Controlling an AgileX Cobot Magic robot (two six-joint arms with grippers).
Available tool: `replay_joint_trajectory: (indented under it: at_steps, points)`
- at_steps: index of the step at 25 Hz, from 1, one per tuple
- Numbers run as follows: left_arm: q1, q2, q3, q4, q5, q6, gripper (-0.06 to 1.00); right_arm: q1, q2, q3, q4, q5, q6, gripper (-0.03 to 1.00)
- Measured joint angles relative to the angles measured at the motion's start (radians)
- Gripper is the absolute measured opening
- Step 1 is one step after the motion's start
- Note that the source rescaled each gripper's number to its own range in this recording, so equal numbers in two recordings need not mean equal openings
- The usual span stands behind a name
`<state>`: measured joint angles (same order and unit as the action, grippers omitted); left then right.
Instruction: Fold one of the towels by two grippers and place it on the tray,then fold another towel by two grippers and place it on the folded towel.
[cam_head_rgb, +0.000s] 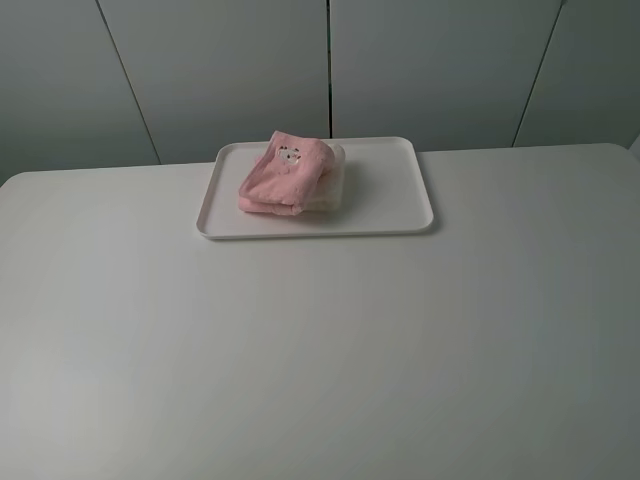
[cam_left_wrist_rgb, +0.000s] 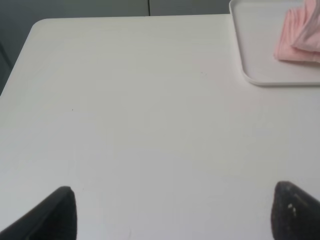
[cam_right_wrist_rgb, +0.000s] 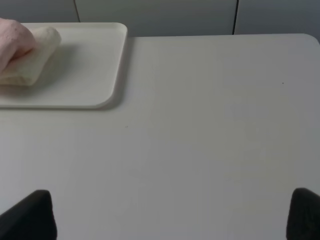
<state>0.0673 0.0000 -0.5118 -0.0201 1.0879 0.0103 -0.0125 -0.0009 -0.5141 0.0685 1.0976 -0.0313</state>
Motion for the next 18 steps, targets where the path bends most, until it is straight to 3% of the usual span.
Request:
replay_joint_trajectory:
  at_steps: [18]
  points:
    - [0.0, 0.0, 0.0, 0.0, 0.0, 0.0, 1.0, 0.0, 0.0, 0.0, 0.0, 0.0, 0.0, 1.0]
